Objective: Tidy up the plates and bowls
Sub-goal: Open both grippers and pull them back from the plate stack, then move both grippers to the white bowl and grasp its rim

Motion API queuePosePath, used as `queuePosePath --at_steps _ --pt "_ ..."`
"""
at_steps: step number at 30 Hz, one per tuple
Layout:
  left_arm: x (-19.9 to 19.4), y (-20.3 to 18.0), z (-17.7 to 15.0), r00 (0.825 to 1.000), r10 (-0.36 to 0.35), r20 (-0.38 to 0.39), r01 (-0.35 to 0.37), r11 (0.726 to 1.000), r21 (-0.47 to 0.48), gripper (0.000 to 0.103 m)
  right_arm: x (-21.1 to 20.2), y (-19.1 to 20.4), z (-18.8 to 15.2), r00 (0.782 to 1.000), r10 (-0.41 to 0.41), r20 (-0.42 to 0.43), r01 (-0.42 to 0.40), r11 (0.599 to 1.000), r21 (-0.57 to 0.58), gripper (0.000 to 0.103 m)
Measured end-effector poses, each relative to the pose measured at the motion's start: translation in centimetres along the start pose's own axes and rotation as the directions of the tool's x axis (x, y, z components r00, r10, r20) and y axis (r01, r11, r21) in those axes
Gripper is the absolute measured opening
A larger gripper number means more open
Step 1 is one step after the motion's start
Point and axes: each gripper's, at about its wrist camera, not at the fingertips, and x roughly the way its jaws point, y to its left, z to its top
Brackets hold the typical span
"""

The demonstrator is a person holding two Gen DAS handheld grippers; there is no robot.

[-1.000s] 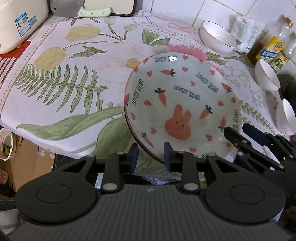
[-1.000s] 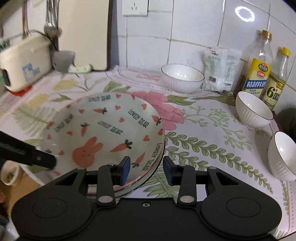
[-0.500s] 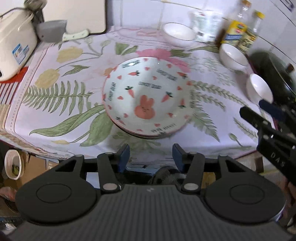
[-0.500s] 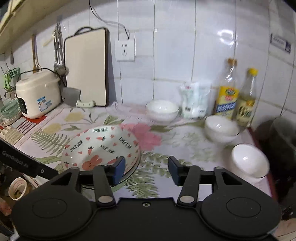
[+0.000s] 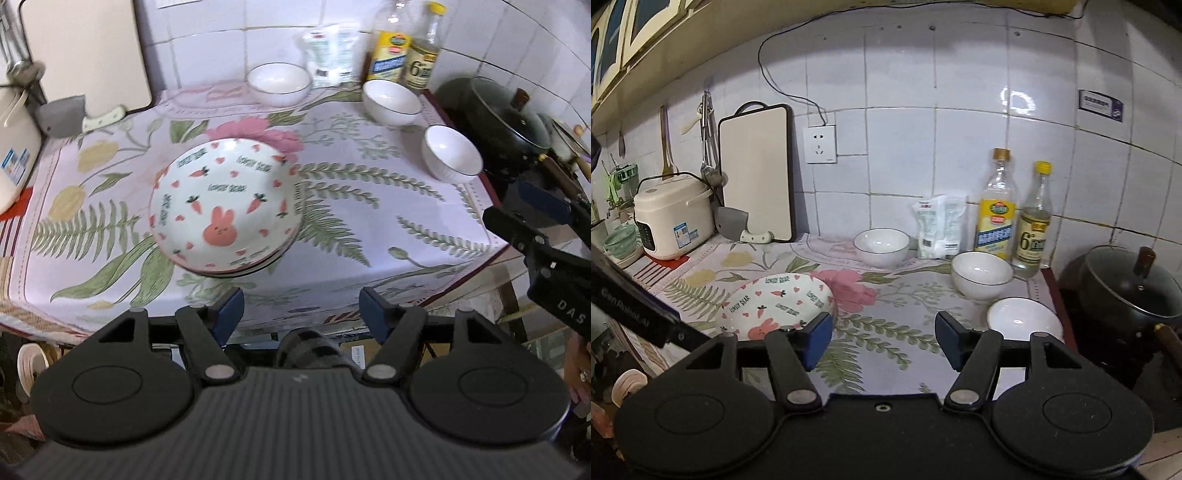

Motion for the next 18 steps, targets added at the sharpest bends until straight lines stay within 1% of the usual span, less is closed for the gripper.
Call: queuePosePath --at_steps 3,6,10,12,15,17,18 --pt "-0.1 -1.4 0.5 1.000 -0.008 0.000 0.008 0.999 0.037 0.072 -0.8 -1.1 -0.2 1.000 -0.010 0.004 0.010 1.000 -0.008 0.067" --pt "-0.1 -2.9 1.1 1.000 -0.002 0.009 0.001 0.998 0.070 0.076 -1.3 -2.0 -0.2 1.000 -0.020 0.014 0.020 1.000 -0.019 0.071" --pt "0.5 -4.5 1.8 1.000 0.001 0.028 -0.003 0.996 0.091 0.078 -1.7 -3.3 -0.5 0.999 -0.017 0.034 0.017 1.000 -0.016 0.072" --pt "1.2 -5.2 2.2 0.999 -0.001 0.035 -0.002 0.996 0.092 0.084 -1.7 -4.0 -0.9 0.998 -0.017 0.053 0.018 1.000 -0.011 0.073" --pt "2.3 -6.3 2.7 0.999 -0.007 0.045 0.003 0.995 0.095 0.085 -1.4 -4.7 -1.7 0.998 -0.031 0.060 0.031 1.000 0.002 0.075" --pt "3.3 -7.0 3.1 0.999 -0.007 0.041 0.003 0.994 0.108 0.086 -1.1 -5.5 -2.3 0.997 -0.033 0.071 0.032 0.999 0.018 0.082" --pt "3.9 -7.4 3.3 0.999 -0.006 0.038 0.002 0.994 0.112 0.086 -0.8 -5.9 -2.6 0.997 -0.035 0.074 0.033 0.999 0.027 0.088"
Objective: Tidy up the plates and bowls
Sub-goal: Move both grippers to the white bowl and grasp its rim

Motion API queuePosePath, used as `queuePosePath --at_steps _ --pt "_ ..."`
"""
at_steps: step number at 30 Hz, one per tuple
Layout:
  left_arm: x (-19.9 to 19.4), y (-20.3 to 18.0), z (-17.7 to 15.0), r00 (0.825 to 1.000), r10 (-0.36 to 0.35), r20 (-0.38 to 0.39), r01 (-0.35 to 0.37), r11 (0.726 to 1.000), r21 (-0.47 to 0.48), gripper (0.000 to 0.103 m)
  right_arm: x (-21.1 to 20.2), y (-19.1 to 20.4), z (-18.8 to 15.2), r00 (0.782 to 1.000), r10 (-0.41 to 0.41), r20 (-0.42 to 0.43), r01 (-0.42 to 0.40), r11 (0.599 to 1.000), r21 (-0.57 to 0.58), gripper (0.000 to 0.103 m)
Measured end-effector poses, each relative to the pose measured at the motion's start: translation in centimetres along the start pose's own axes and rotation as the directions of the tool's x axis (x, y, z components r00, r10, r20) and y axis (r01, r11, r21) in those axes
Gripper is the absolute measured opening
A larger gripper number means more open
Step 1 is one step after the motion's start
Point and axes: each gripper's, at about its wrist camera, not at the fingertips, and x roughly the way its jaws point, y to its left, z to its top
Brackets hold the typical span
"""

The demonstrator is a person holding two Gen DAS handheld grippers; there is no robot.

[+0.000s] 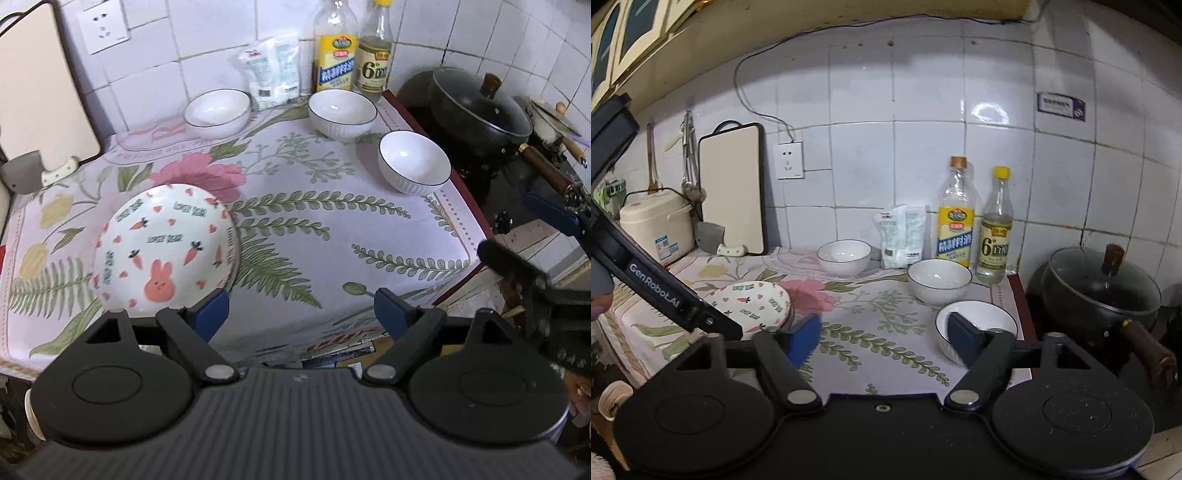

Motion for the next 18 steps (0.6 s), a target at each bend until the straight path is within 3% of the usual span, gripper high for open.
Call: queuePosePath --at_steps 14,18 --pt "7.3 -4.8 4.0 0.999 -0.012 0.051 0.015 0.999 -0.042 0.086 8.2 -6.7 -5.8 0.994 -0.089 -0.064 0.092 0.995 0.047 0.094" --pt "8.9 -4.8 4.8 0.992 -0.011 0.125 0.021 0.997 -0.076 0.086 11.6 -8.1 -7.4 0.987 -0.120 -0.107 0.123 0.992 0.023 0.094"
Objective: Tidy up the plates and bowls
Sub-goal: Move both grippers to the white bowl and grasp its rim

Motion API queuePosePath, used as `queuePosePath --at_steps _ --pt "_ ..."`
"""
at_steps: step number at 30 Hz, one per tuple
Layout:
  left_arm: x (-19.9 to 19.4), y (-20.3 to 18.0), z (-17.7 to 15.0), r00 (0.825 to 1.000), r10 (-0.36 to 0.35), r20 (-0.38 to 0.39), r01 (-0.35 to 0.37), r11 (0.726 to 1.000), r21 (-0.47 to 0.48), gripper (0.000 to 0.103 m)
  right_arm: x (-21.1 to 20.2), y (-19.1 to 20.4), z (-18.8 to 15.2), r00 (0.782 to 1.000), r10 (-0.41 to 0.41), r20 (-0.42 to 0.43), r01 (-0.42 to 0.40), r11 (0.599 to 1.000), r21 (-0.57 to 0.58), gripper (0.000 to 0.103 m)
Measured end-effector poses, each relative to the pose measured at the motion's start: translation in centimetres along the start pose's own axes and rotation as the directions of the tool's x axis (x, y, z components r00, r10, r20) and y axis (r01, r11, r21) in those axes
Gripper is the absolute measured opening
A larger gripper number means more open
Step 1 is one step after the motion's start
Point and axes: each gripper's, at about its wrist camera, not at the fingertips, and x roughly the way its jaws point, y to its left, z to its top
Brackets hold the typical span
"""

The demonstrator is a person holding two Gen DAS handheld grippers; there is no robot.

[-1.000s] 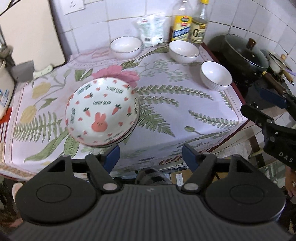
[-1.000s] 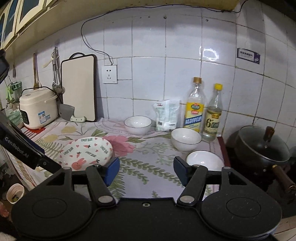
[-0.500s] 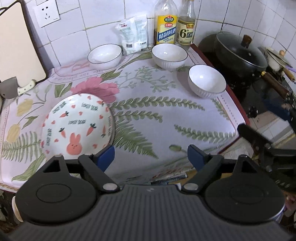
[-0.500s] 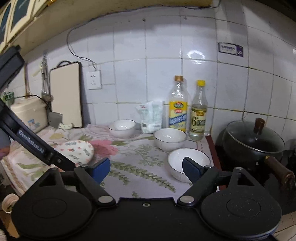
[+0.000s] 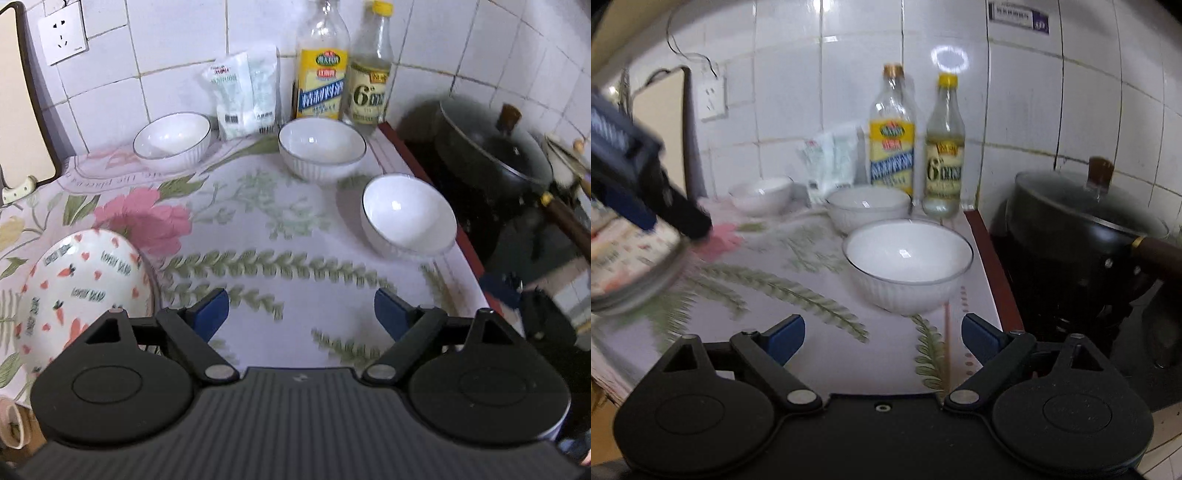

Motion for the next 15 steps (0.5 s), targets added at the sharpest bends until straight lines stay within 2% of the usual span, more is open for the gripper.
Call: queuePosePath --at_steps 4,7,10,13,15 --pt "2.2 0.4 0.9 0.999 -0.043 0.018 0.044 0.998 -0.050 0.086 2.6 -1.1 -0.4 1.000 -0.017 -0.021 0.018 0.999 0.042 0.096" --pt "4.3 0.4 1.7 0.997 -0.074 -0.007 0.073 0.991 -0.109 0.086 5.0 -1.5 -0.3 0.997 -0.002 -0.076 0.003 1.000 0.007 0.096" --pt "6.1 0.2 2.2 0.993 -0.117 -0.017 0.113 0.980 -0.162 0.086 6.4 -1.6 -0.1 0.997 0.014 -0.072 -0.014 1.000 -0.006 0.096" --pt "7.6 -0.1 2.9 0.984 -0.175 -0.026 0.165 0.958 -0.235 0.084 7.5 -1.9 0.2 0.997 0.028 -0.072 -0.028 1.000 0.003 0.096" --pt "8.3 -0.7 3.3 0.981 -0.192 -0.031 0.179 0.952 -0.247 0.083 7.9 -2.0 0.4 0.997 0.042 -0.067 -0.041 0.999 0.011 0.096"
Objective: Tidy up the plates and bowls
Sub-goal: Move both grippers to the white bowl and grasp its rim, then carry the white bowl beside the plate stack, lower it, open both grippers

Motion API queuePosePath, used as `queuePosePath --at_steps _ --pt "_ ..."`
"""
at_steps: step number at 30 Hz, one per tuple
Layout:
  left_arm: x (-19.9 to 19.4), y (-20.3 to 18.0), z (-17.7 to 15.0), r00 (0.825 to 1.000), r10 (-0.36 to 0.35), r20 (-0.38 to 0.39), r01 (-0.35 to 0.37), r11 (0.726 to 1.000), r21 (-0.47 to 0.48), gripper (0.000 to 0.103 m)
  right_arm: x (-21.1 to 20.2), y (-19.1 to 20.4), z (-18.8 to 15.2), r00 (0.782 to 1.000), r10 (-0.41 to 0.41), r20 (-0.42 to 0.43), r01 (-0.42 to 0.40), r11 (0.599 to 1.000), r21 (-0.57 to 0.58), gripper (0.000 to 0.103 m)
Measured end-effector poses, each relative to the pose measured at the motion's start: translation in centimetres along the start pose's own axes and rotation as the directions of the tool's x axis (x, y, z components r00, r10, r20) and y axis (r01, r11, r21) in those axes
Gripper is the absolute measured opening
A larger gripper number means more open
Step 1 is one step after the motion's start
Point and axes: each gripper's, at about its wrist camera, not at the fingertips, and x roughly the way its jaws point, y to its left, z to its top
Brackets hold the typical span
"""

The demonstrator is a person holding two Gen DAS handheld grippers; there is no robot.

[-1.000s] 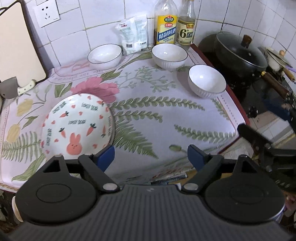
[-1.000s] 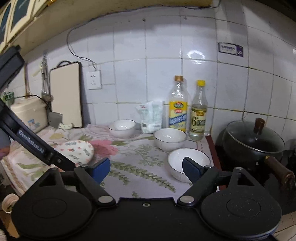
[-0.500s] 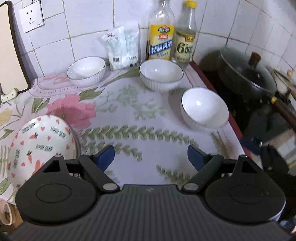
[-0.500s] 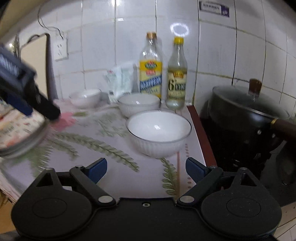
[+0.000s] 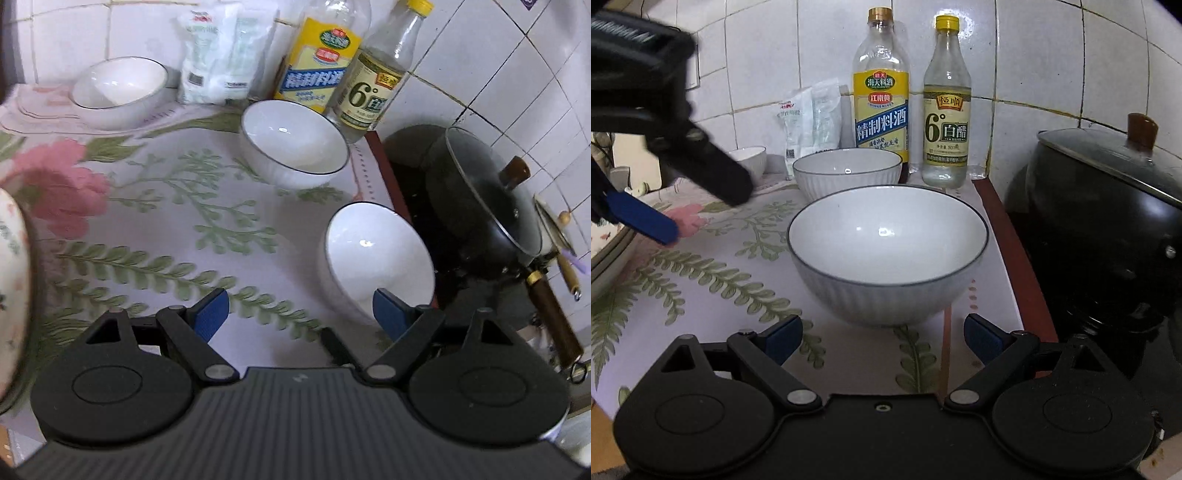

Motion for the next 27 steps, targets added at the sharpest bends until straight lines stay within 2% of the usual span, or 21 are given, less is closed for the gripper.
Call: queuePosePath --at_steps 4,5,6,8,11,15,18,27 --pt "1.6 -1.1 0.5 1.000 0.002 0.010 -0.002 1.000 0.024 0.080 0.7 0.0 0.4 1.000 0.017 0.002 -0.017 1.000 0.012 0.096" --pt "2.2 -1.3 0.6 1.000 0.005 0.006 -0.005 1.000 0.028 0.076 0.8 0.1 0.5 1.000 0.017 0.002 -0.017 1.000 0.008 0.096" --pt "2.9 -1.3 0.7 1.000 0.012 0.000 -0.012 0.999 0.030 0.068 1.1 0.2 0.6 1.000 0.013 0.000 -0.013 1.000 -0.004 0.096" --pt "4.0 -1.4 0.9 1.000 0.026 -0.013 -0.026 0.999 0.044 0.061 1.3 0.2 0.8 1.000 -0.001 0.010 0.001 1.000 -0.018 0.096" --pt "5.4 -1.5 1.1 0.999 0.035 -0.039 -0.032 0.996 0.080 0.033 1.6 -0.2 1.2 1.000 -0.007 0.026 0.007 1.000 -0.007 0.097" --pt "5.4 -1.6 1.1 0.999 0.004 -0.053 0.000 0.997 0.076 0.014 1.5 0.0 1.2 0.999 -0.002 0.035 0.003 1.000 -0.011 0.097" --pt "5.2 -2.0 0.8 0.999 0.025 -0.044 -0.020 0.994 0.106 0.014 1.3 0.1 1.0 0.999 0.002 0.040 -0.002 1.000 0.008 0.097" --pt "2.6 -1.1 0.3 0.996 0.060 -0.061 -0.052 0.991 0.121 0.014 0.1 1.6 0.7 0.999 0.016 0.045 -0.016 1.000 0.012 0.097"
